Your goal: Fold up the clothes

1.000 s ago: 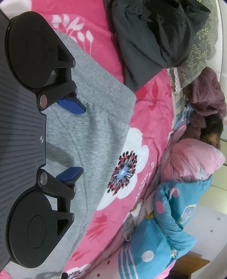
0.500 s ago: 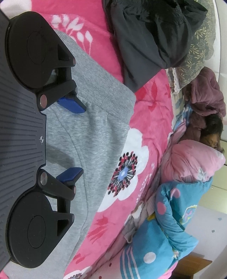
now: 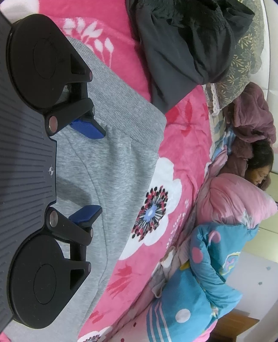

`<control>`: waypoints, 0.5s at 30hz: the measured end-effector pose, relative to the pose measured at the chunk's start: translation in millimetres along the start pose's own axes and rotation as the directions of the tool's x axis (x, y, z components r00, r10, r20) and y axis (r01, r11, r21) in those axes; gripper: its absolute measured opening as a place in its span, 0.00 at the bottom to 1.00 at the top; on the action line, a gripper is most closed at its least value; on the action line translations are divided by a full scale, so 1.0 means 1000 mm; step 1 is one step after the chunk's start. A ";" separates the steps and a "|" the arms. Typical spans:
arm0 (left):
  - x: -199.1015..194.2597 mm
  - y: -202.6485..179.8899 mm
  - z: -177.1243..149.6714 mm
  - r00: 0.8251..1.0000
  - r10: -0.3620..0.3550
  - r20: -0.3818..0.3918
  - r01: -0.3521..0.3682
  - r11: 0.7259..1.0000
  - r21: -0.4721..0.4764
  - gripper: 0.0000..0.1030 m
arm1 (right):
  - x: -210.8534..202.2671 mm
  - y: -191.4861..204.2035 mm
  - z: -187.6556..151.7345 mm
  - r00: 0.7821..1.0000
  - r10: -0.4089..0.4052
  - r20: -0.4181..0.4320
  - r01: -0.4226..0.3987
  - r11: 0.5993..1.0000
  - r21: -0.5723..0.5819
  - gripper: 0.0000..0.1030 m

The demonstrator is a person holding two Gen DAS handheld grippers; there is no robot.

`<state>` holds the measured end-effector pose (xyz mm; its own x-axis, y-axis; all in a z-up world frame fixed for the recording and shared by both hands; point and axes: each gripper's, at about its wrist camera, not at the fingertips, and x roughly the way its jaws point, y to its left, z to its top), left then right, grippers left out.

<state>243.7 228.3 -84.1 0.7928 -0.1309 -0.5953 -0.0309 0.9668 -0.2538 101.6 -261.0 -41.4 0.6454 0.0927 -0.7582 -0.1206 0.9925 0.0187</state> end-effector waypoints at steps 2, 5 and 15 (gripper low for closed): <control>0.000 0.000 0.000 1.000 -0.002 0.000 0.002 1.000 0.000 0.67 | 0.011 -0.002 0.015 0.998 -0.017 0.055 0.016 1.000 0.003 0.06; -0.001 0.002 0.000 1.000 -0.006 0.001 0.006 1.000 -0.007 0.67 | 0.049 -0.010 0.024 0.998 -0.038 0.047 0.037 0.999 0.015 0.06; 0.001 0.000 0.000 1.000 0.012 0.002 -0.012 1.000 -0.007 0.67 | -0.015 -0.102 -0.046 0.952 -0.305 -0.006 0.300 0.934 0.193 0.07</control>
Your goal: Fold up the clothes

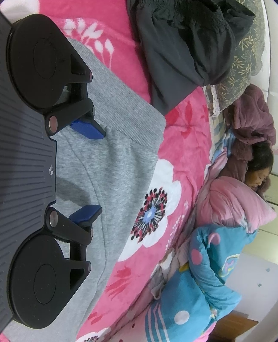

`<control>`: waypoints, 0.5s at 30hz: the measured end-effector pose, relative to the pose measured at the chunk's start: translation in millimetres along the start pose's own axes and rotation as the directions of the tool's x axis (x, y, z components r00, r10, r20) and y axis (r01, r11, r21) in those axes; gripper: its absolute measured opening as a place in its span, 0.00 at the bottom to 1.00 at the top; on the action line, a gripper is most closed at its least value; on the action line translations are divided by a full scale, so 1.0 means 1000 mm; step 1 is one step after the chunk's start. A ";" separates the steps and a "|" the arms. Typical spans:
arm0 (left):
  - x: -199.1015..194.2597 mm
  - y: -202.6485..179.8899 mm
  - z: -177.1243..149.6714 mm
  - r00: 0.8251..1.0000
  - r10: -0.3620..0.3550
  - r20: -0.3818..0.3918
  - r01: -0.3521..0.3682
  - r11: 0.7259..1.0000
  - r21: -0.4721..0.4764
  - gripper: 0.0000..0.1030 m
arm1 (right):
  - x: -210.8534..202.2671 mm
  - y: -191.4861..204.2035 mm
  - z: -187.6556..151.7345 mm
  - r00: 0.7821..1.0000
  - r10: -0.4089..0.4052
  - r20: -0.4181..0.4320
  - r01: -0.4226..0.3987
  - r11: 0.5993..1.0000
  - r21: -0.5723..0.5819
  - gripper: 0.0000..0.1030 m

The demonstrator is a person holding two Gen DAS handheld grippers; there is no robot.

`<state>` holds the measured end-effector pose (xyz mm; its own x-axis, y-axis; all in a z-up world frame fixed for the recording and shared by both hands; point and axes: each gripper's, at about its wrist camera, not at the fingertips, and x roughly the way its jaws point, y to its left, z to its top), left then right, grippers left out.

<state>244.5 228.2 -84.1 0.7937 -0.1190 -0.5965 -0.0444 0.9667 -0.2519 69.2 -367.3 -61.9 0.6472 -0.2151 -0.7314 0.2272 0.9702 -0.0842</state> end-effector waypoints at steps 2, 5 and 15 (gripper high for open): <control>0.000 0.000 -0.001 1.000 0.001 0.002 -0.001 1.000 0.007 0.67 | -0.001 0.004 0.013 0.998 0.041 0.046 -0.042 0.999 0.017 0.07; -0.001 0.000 -0.002 1.000 0.001 0.006 -0.001 1.000 0.012 0.67 | 0.020 0.039 0.041 0.989 0.111 0.096 -0.106 0.993 -0.049 0.07; -0.001 0.001 0.000 1.000 -0.002 0.004 0.002 1.000 0.001 0.67 | 0.092 -0.079 0.059 0.995 -0.100 0.017 0.092 0.962 0.256 0.03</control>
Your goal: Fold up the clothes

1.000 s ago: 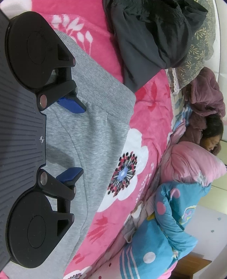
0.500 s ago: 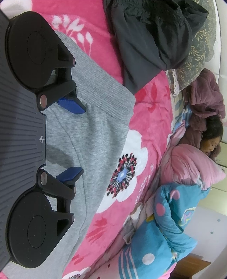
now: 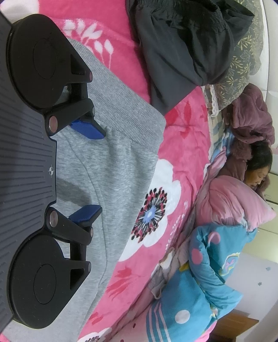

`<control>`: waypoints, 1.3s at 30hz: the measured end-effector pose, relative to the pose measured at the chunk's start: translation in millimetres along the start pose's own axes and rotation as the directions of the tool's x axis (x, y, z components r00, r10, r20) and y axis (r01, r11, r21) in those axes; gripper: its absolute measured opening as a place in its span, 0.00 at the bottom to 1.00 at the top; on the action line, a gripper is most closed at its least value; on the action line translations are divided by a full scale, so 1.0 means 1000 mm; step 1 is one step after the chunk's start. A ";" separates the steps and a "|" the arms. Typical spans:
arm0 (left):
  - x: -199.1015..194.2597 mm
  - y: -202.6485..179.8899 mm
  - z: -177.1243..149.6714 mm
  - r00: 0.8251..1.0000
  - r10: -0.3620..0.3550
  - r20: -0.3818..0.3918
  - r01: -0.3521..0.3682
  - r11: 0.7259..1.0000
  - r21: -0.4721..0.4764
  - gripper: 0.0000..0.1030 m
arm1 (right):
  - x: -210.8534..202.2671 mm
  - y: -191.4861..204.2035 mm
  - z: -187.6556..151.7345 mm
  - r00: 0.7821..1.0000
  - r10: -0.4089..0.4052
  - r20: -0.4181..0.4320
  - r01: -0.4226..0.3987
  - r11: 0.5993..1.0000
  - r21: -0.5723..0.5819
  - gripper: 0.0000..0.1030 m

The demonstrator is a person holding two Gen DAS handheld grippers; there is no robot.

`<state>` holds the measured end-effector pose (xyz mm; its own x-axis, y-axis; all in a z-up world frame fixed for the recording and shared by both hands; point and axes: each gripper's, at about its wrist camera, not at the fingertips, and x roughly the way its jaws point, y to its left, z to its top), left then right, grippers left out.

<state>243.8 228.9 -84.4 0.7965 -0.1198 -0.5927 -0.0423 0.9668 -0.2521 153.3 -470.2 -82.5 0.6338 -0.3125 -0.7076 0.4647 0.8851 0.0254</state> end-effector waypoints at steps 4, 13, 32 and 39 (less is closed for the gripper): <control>0.000 0.000 0.000 1.000 0.004 0.001 -0.004 1.000 -0.006 0.67 | -0.005 -0.085 0.006 0.977 -0.213 -0.012 0.211 0.958 0.193 0.07; 0.001 -0.002 0.000 1.000 0.018 0.004 -0.018 1.000 -0.006 0.67 | -0.067 0.019 -0.045 0.974 0.228 0.011 -0.218 0.947 -0.237 0.08; 0.001 0.000 -0.001 1.000 0.019 0.009 -0.018 1.000 -0.002 0.67 | -0.126 0.119 -0.105 0.901 0.420 0.113 -0.309 0.801 -0.513 0.09; 0.001 0.000 -0.002 1.000 0.018 0.009 -0.018 1.000 0.001 0.67 | -0.094 0.021 -0.101 0.976 0.165 0.145 -0.120 0.953 -0.280 0.20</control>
<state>243.9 228.1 -86.2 0.8011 -0.1001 -0.5901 -0.0563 0.9689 -0.2408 41.3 -388.0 -86.6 0.7845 -0.2083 -0.5840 0.1937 0.9771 -0.0883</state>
